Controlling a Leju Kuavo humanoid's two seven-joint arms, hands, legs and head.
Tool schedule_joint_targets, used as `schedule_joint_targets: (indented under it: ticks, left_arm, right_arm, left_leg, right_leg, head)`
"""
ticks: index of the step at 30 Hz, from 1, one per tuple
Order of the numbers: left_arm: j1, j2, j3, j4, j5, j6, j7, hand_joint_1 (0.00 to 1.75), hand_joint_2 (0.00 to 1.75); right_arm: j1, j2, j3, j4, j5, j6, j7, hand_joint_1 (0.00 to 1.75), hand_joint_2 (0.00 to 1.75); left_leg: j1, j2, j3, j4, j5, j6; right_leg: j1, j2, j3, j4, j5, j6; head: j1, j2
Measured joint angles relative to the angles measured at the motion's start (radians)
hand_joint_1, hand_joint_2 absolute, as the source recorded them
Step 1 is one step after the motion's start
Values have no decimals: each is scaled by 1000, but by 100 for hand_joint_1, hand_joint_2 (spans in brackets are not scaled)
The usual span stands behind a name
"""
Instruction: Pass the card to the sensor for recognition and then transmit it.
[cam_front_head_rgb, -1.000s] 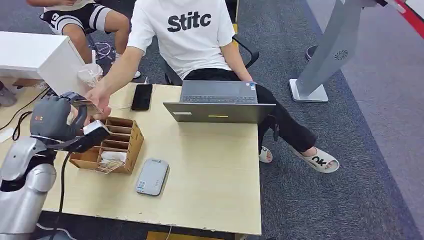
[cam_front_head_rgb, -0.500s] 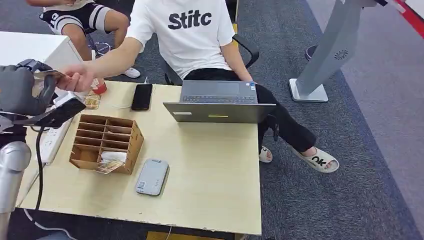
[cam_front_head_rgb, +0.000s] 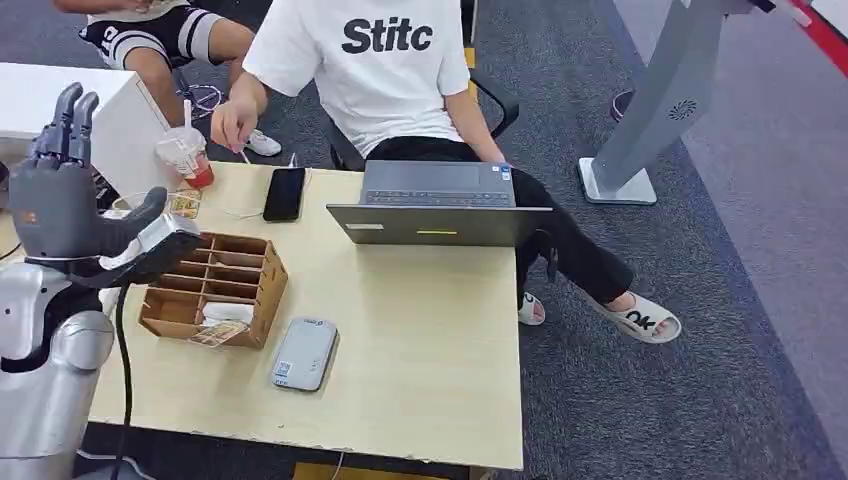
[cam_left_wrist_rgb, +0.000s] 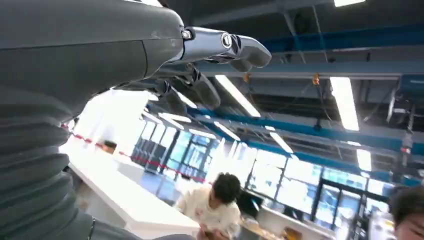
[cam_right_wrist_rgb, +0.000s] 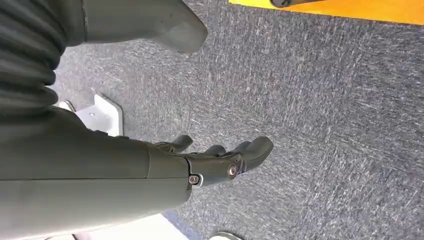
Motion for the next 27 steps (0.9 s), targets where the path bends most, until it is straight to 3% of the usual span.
schedule_joint_targets:
  ticks: [6, 16, 21, 27]
  left_arm:
    - [68, -43, -48, -52, -63, -61, 47, 0, 175]
    - [180, -60, -205, -109, -27, -185, 55, 0, 175]
    - [198, -34, -274, -115, 9, -275, 71, 0, 175]
    - [217, 35, -315, -115, 23, -319, 77, 0, 175]
  right_arm:
    - [0, 0, -5, 0, -5, -4, -4, 0, 175]
    - [1, 4, -27, 0, -6, -7, -4, 0, 175]
    - [1, 5, -44, 0, -3, -6, -12, 0, 175]
    - [2, 5, -59, 0, 1, -6, -16, 0, 175]
  left_leg:
    - [0, 0, 0, 0, 0, 0]
    - [0, 0, 0, 0, 0, 0]
    - [0, 0, 0, 0, 0, 0]
    - [0, 0, 0, 0, 0, 0]
  right_leg:
    - [0, 0, 0, 0, 0, 0]
    - [0, 0, 0, 0, 0, 0]
    - [0, 0, 0, 0, 0, 0]
    - [0, 0, 0, 0, 0, 0]
  head:
    - [0, 0]
    - [0, 0]
    - [0, 0]
    - [0, 0]
